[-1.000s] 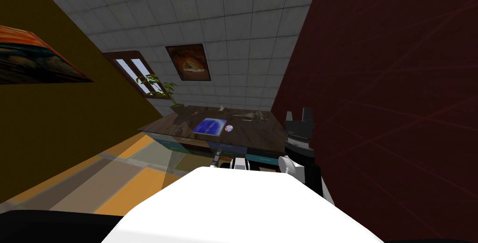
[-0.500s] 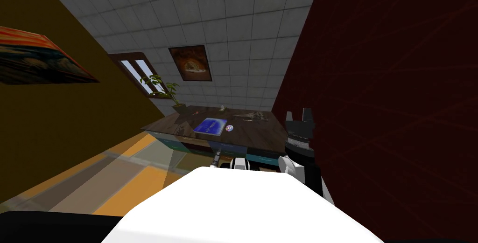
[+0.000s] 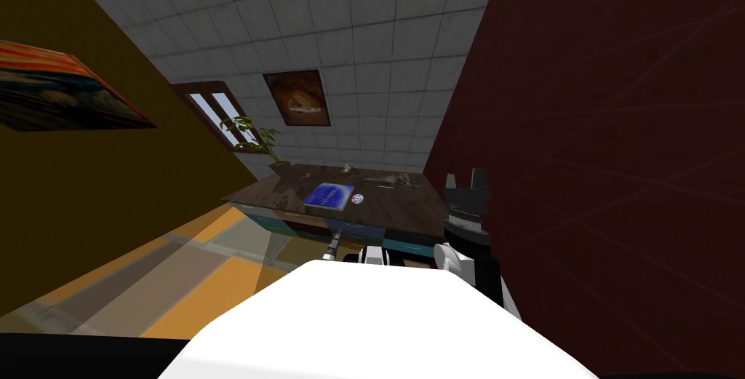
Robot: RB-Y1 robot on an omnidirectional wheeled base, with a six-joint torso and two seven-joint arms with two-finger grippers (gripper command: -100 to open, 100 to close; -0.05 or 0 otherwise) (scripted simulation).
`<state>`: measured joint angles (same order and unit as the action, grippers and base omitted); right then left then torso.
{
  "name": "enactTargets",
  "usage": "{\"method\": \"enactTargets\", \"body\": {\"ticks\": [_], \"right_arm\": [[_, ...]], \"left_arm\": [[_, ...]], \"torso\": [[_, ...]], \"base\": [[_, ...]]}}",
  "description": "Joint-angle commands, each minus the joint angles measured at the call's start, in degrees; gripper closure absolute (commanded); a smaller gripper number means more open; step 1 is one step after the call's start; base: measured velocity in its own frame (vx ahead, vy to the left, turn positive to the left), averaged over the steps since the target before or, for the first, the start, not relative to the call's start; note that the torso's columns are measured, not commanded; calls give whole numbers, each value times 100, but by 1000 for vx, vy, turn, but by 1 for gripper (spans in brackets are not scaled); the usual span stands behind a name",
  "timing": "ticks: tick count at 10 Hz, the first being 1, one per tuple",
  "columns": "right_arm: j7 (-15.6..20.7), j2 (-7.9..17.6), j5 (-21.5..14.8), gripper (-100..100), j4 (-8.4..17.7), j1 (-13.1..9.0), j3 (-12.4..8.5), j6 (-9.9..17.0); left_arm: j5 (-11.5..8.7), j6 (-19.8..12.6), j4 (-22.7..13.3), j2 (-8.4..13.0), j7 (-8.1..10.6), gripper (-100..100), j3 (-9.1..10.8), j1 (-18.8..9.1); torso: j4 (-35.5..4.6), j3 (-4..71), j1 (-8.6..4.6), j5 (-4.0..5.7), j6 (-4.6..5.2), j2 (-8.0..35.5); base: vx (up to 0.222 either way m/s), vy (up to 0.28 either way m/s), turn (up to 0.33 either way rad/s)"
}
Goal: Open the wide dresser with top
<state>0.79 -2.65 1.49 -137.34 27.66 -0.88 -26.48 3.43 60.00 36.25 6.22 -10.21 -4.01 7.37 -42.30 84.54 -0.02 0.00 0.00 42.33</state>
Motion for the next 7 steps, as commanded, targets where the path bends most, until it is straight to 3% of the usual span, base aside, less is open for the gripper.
{"method": "enactTargets", "body": {"ticks": [1,5,7], "right_arm": [[0,0,0,0,0,0,0,0],[0,0,0,0,0,0,0,0],[0,0,0,0,0,0,0,0]], "left_arm": [[1,-244,179,65,35,-100,0,-88],[-13,-631,284,18,97,-100,19,-347],[-19,-802,331,-164,125,-100,28,-462]], "torso": [[1,3,1,0,0,-4],[1,3,3,-1,0,-4],[2,5,2,0,0,-7]], "base": [[-46,-16,7],[-49,-20,7],[-40,-18,4]]}}
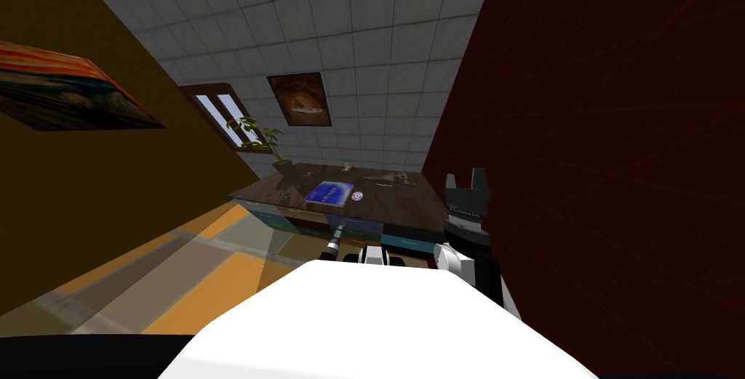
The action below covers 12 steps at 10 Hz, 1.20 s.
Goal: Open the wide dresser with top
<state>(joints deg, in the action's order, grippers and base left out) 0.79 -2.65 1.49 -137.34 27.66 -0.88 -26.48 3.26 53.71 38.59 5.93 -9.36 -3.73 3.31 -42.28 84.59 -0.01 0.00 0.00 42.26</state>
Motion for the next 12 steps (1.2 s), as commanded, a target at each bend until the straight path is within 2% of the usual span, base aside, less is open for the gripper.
{"method": "enactTargets", "body": {"ticks": [1,2,3,5,7,8,9,10,11,12], "right_arm": [[0,0,0,0,0,0,0,0],[0,0,0,0,0,0,0,0],[0,0,0,0,0,0,0,0],[0,0,0,0,0,0,0,0],[0,0,0,0,0,1,0,0],[0,0,0,0,0,1,0,0],[0,0,0,0,0,1,0,0],[0,1,0,0,-1,2,-1,0],[0,1,0,0,-1,2,-1,-1],[0,1,0,0,0,1,-1,0]], "left_arm": [[-4,-218,104,-231,47,-100,3,-82],[-5,-246,108,-315,51,-100,5,-99],[-4,-214,96,-252,57,-100,2,-78],[-146,-314,20,-241,0,-100,234,-242],[-146,-314,20,-241,0,-100,234,-242],[-136,-386,130,-240,8,-100,218,-187],[-65,-255,58,-253,32,100,102,-151],[-4,-210,86,-263,56,100,2,-83],[-37,-343,97,-253,48,100,53,-56],[-18,-423,183,-228,89,100,19,-66]], "torso": [[0,-1,1,0,0,2],[0,-2,2,-1,0,2],[0,0,3,-1,0,-1],[0,1,1,-1,4,-1],[0,-2,3,0,-3,3],[0,-1,2,-1,-2,1],[0,-1,1,0,0,1],[-11,0,-2,8,-7,9],[-41,-14,-19,26,-5,38],[-57,-28,-32,32,4,60]], "base": [[-37,-12,4],[-24,-8,2],[-8,-4,-1],[-10,-2,-255],[-5,1,-10],[0,0,0],[6,1,232],[10,-5,262],[6,-3,46],[-99,5,17]]}}
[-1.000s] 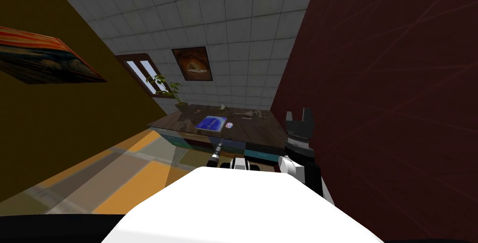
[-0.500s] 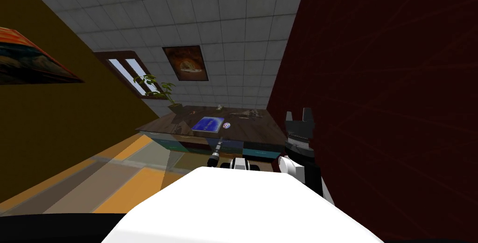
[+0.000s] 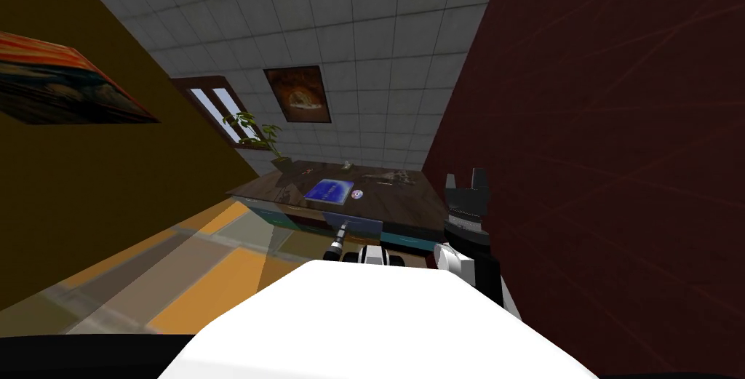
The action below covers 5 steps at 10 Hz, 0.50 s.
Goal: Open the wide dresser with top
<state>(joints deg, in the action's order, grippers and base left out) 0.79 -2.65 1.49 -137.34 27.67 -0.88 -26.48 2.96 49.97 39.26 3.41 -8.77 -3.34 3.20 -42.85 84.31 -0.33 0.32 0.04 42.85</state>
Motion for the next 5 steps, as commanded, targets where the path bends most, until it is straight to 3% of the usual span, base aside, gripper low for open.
{"method": "enactTargets", "body": {"ticks": [1,3,5], "right_arm": [[0,0,0,0,0,-1,0,0],[0,0,0,0,1,-2,0,1],[0,0,0,0,0,-1,0,0]], "left_arm": [[12,-49,116,24,29,100,-20,-55],[15,-65,155,32,39,100,-26,-73],[19,-81,194,40,48,100,-33,-92]], "torso": [[-6,-21,-4,0,-1,39],[-7,-10,-2,2,-6,20],[3,16,-9,2,0,-23]], "base": [[-128,20,13],[-99,-3,7],[-30,1,5]]}}
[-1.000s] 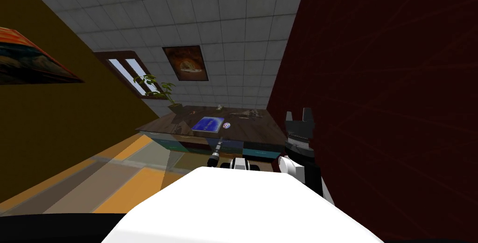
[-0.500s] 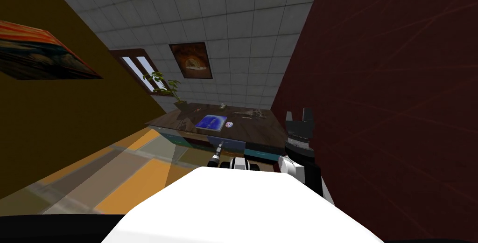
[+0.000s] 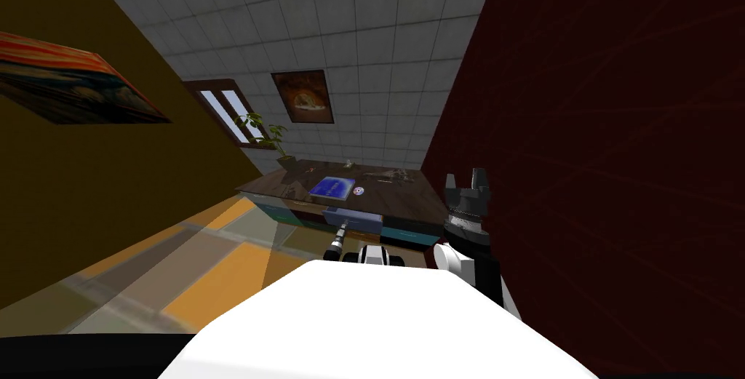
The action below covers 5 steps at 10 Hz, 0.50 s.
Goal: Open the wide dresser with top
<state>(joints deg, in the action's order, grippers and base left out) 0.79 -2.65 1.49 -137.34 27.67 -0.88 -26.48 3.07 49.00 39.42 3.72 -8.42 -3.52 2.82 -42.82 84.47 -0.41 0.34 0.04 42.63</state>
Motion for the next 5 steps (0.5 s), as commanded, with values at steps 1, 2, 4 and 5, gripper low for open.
{"method": "enactTargets", "body": {"ticks": [1,2,4,5], "right_arm": [[0,0,0,0,0,0,0,0],[0,0,0,0,0,0,0,0],[0,0,0,0,0,0,0,0],[0,0,0,0,0,0,0,0]], "left_arm": [[12,0,217,17,24,100,-22,-72],[12,0,217,17,24,100,-22,-72],[16,-17,256,25,33,100,-28,-90],[20,-33,294,33,43,100,-35,-108]], "torso": [[0,-4,4,-2,1,9],[-4,-15,2,-4,3,26],[-9,-17,3,2,-4,27],[-11,-19,2,3,-5,34]], "base": [[-61,4,12],[-52,0,-2],[-34,-5,-2],[-77,5,17]]}}
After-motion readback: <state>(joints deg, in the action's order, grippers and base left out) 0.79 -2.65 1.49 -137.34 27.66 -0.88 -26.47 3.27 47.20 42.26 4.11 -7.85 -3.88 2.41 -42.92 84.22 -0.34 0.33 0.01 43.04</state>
